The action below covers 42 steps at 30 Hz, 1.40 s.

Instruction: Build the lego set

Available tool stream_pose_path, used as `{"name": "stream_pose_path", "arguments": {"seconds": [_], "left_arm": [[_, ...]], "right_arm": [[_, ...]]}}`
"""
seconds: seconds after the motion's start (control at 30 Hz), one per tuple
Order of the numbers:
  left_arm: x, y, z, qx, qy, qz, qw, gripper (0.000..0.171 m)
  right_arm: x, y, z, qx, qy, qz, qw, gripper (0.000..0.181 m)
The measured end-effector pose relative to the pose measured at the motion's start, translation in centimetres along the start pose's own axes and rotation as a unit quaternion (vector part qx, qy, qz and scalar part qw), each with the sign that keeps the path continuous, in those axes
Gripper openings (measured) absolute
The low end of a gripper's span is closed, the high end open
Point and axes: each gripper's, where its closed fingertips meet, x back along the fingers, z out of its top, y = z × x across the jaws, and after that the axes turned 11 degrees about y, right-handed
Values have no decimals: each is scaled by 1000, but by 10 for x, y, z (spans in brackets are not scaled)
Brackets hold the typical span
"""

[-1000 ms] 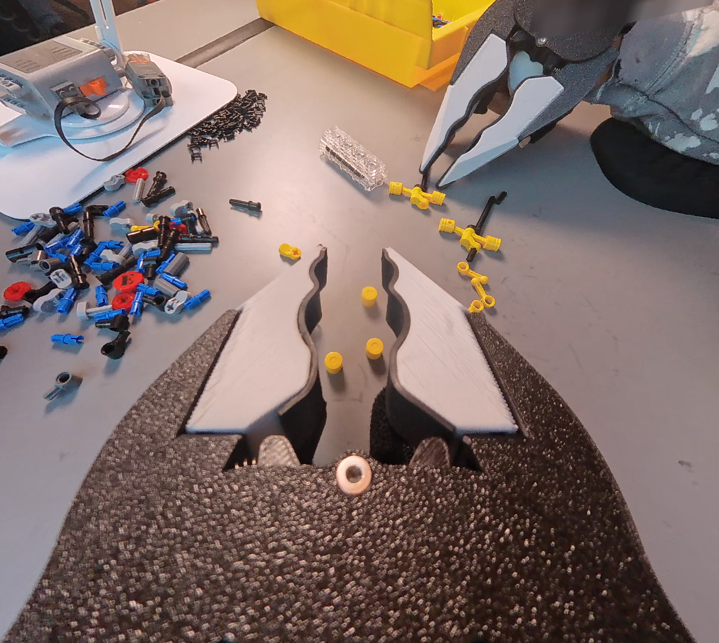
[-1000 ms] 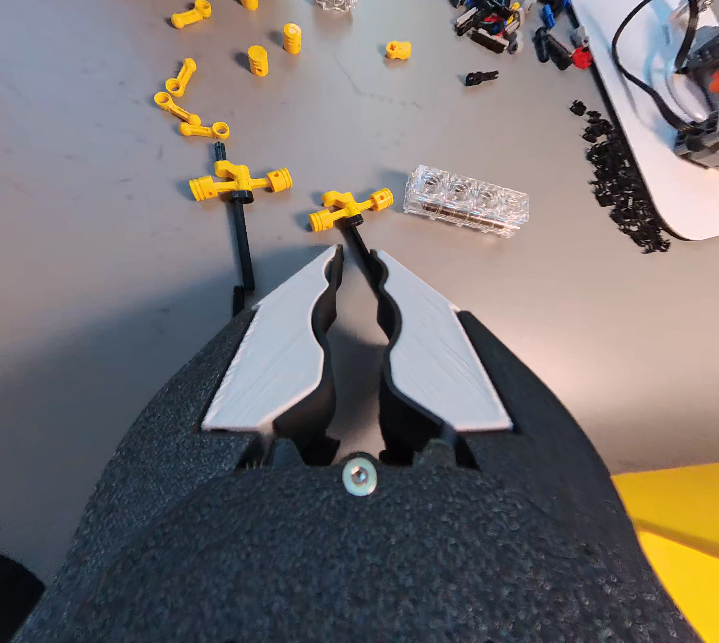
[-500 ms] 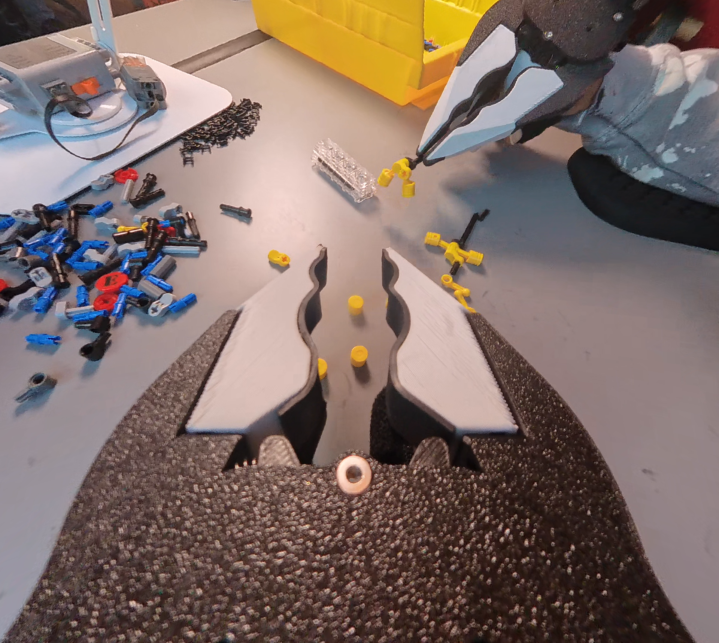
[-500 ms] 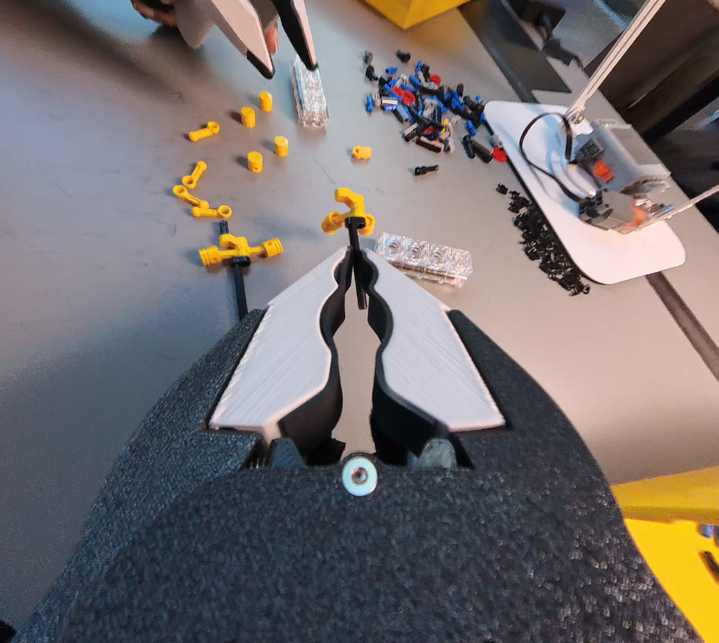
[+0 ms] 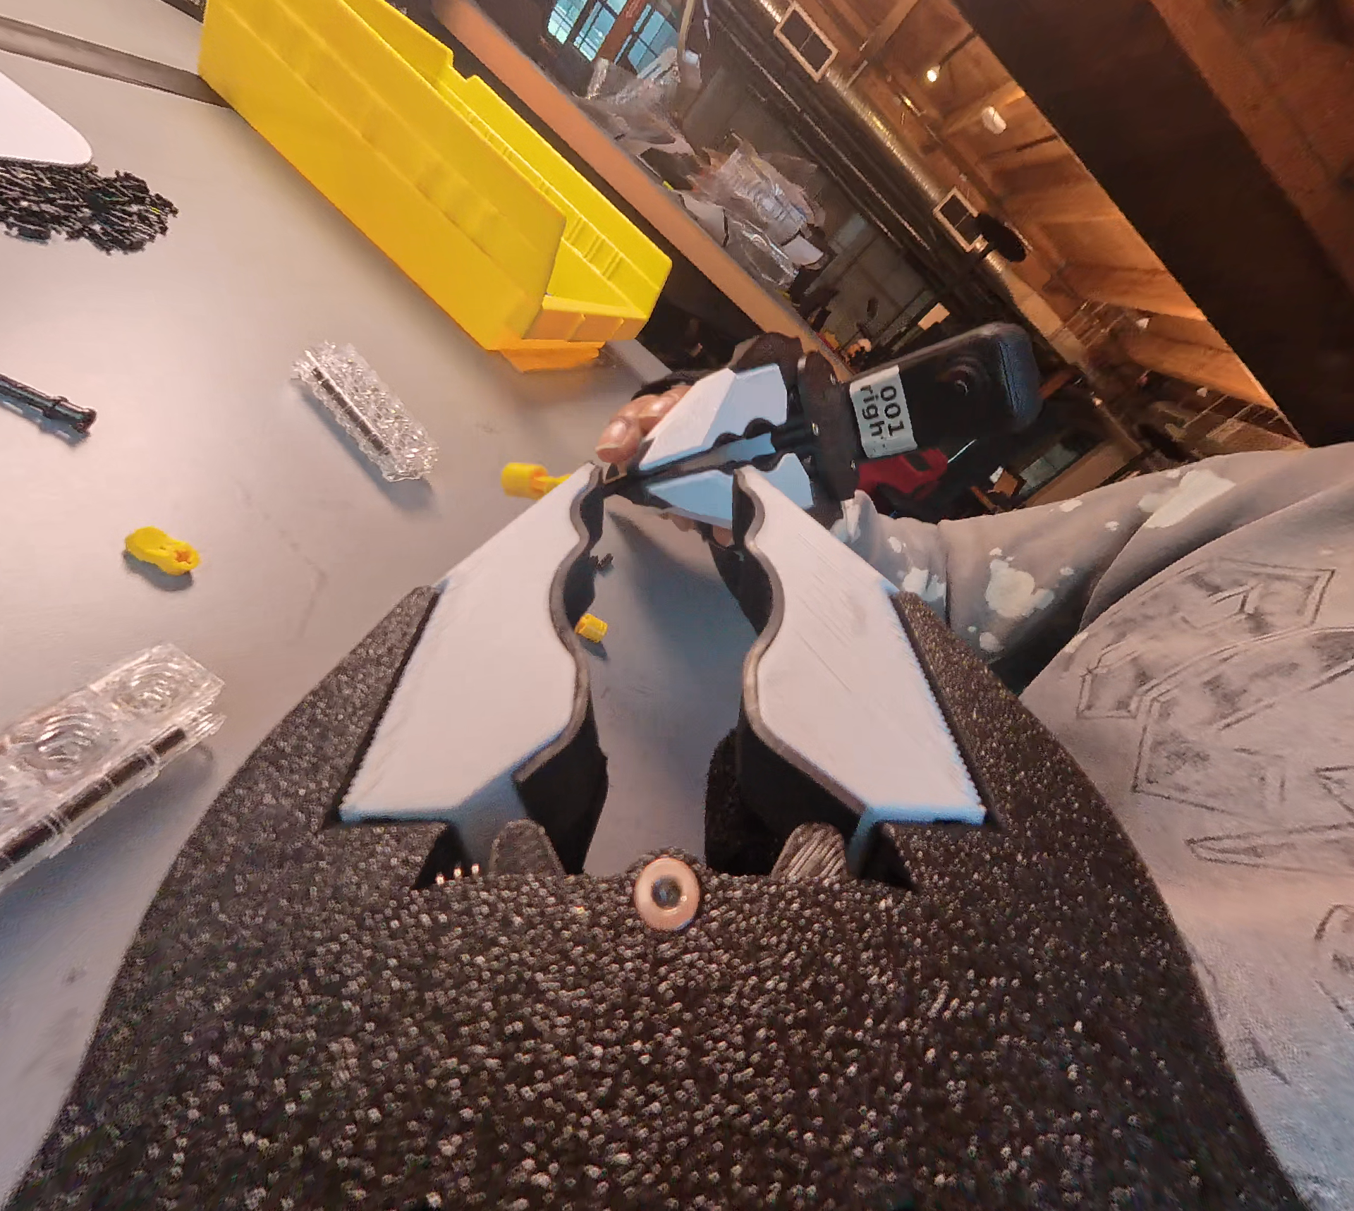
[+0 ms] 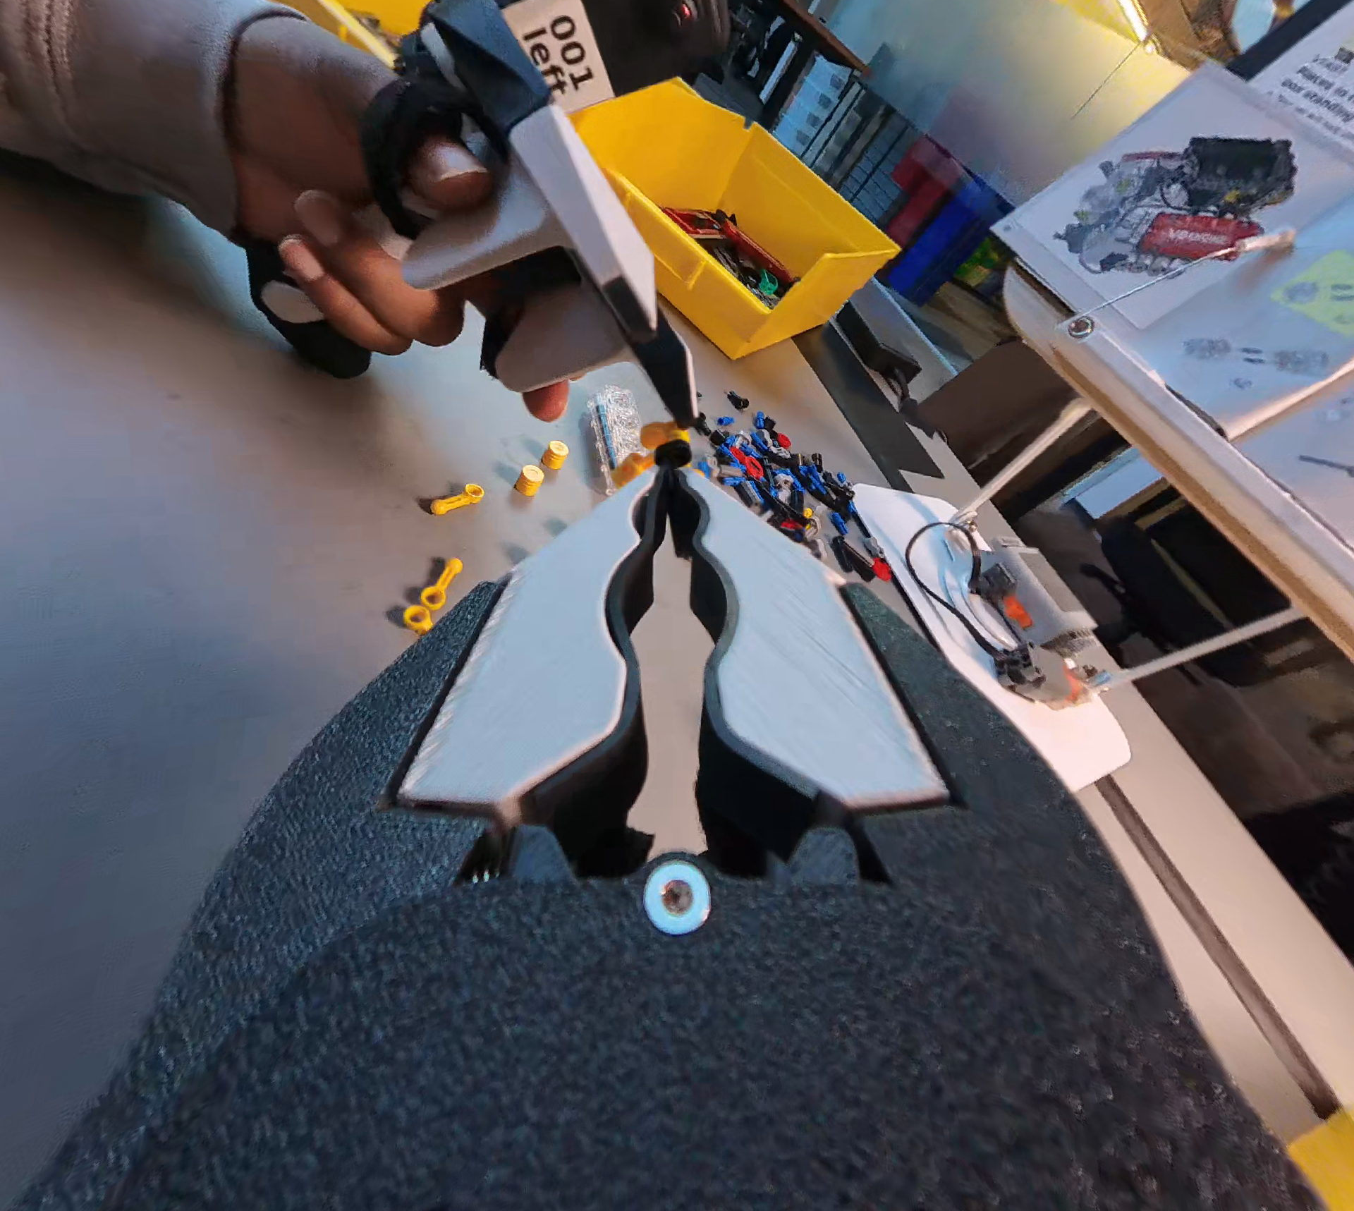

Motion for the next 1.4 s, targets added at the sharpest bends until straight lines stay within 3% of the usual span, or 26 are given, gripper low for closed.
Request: {"name": "stream_pose_path", "arguments": {"seconds": [0.27, 0.63, 0.7, 0.83, 0.93, 1.03, 1.13, 1.23, 1.33, 1.4], "left_arm": [[2, -2, -1, 42, -3, -12, 999, 24], [4, -8, 3, 57, 3, -3, 998, 28], [7, -10, 6, 27, 2, 8, 1000, 29], [16, -23, 14, -102, -17, 72, 992, 33], [26, -40, 25, -199, -24, 141, 970, 48], [34, -54, 33, -270, -37, 198, 942, 66], [40, -62, 40, -318, -34, 235, 918, 68], [43, -66, 43, -330, -31, 245, 911, 62], [45, -68, 45, -338, -26, 249, 907, 58], [47, -71, 46, -339, -25, 252, 906, 57]], "right_arm": [[0, -5, 7, 16, 12, 8, 1000, 0], [8, 4, -3, -5, -4, 5, 1000, 0], [12, 7, -13, -45, -18, 10, 999, 3], [18, 22, -26, -103, -37, -5, 994, 27], [21, 31, -30, -125, -41, -18, 991, 46], [20, 34, -35, -140, -50, -12, 989, 47], [14, 37, -40, -155, -67, 5, 986, 53], [4, 41, -42, -160, -93, 39, 982, 66], [-10, 47, -32, -166, -87, 73, 980, 61], [-17, 46, -27, -172, -82, 104, 976, 47]]}}
